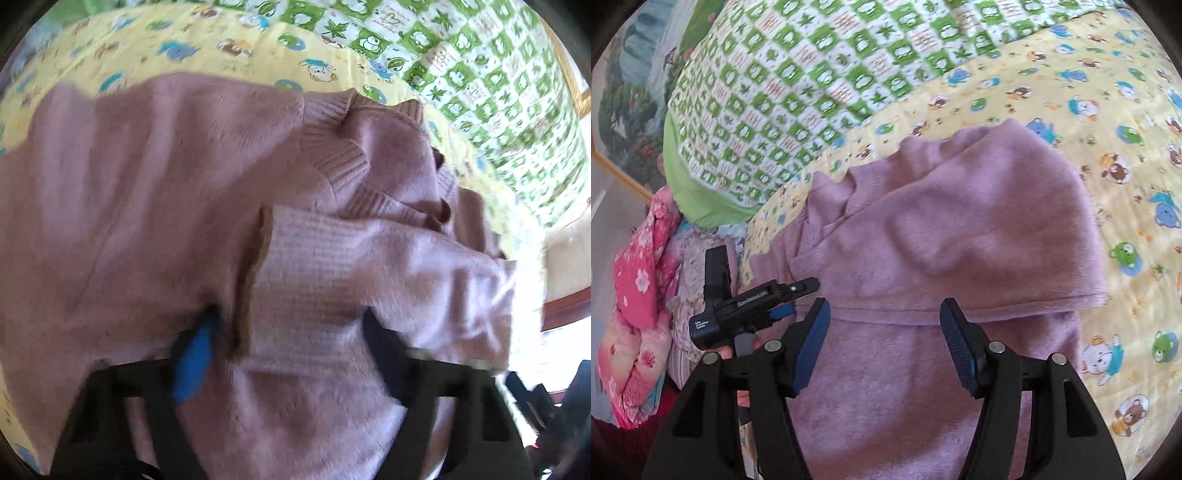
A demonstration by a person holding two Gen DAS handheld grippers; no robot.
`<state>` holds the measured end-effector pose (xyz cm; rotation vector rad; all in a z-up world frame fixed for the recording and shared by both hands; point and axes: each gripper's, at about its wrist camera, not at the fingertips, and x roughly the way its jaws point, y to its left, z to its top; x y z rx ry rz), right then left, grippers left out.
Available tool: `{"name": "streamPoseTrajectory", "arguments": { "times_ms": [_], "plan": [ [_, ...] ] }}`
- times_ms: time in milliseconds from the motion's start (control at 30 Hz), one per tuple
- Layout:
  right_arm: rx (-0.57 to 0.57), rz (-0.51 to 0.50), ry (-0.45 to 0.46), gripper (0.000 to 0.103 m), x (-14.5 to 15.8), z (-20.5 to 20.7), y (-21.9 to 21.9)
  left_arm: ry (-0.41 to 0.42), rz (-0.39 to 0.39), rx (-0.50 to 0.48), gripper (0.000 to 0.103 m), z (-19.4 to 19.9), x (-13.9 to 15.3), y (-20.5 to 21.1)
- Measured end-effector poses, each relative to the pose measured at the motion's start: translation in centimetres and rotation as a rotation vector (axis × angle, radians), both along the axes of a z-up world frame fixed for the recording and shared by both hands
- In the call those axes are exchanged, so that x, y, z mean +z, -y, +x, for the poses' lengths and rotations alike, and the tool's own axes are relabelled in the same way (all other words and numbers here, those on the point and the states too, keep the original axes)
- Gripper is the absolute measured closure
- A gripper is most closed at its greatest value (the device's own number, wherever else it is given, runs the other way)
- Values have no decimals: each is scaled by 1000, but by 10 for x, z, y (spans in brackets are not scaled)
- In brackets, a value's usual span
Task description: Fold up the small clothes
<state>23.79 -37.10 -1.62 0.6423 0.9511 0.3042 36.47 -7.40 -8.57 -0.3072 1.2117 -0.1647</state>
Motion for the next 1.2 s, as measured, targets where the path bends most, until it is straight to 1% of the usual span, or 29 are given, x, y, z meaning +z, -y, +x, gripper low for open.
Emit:
{"name": "streamPoseTrajectory", "arguments": {
  "times_ms": [33,67,100,133,167,233,300,400,467,500,533,600,667,767,833,900,933,967,1000,1033,1067,1133,1200],
  "plan": [
    [-8,-6,2,40,0,0,3,14,31,-6,75,1,3,1],
    [-17,-12,4,40,1,-1,6,28,36,-5,90,1,7,-1],
    [-29,-18,8,40,2,-1,9,40,21,-3,96,-2,11,-6],
    [-40,-24,11,40,3,-2,13,66,-20,1,97,-7,20,-14],
    [-51,-30,13,40,4,-2,16,97,-48,5,101,-14,30,-21],
    [-72,-36,15,40,6,-2,23,173,-79,1,101,-35,56,-38],
    [-93,-48,18,40,10,-3,30,240,-73,9,101,-59,77,-55],
    [-115,-64,24,40,12,-2,36,263,-84,53,101,-84,84,-86],
    [-118,-69,21,40,11,-1,37,242,-46,75,101,-92,70,-101],
    [-115,-72,17,40,10,1,37,202,-40,83,101,-93,55,-109],
    [-113,-81,12,40,7,3,36,178,-34,91,101,-93,45,-112],
    [-106,-126,-1,40,2,12,34,165,3,86,101,-94,33,-111],
    [-98,-163,-5,40,-1,21,35,157,29,83,101,-93,26,-107],
    [-125,-211,-5,40,-9,43,46,144,58,79,101,-88,16,-101],
    [-135,-212,-45,40,-22,66,56,130,80,72,101,-87,9,-97],
    [-141,-201,-67,40,-33,83,61,122,96,69,101,-87,4,-97],
    [-129,-200,-87,41,-41,93,62,119,103,67,101,-87,2,-96],
    [-99,-196,-116,60,-50,103,61,116,109,65,101,-87,-1,-94],
    [-69,-184,-127,82,-56,111,62,111,114,63,101,-85,-3,-92],
    [-53,-183,-136,93,-58,115,63,110,116,61,101,-83,-2,-90],
    [-60,-208,-129,93,-55,117,67,113,114,60,101,-82,-1,-88],
    [-86,-205,-78,94,-41,119,79,132,102,43,101,-77,4,-81],
    [-102,-226,-59,94,-34,119,88,141,110,16,101,-72,6,-71]
  ]
}}
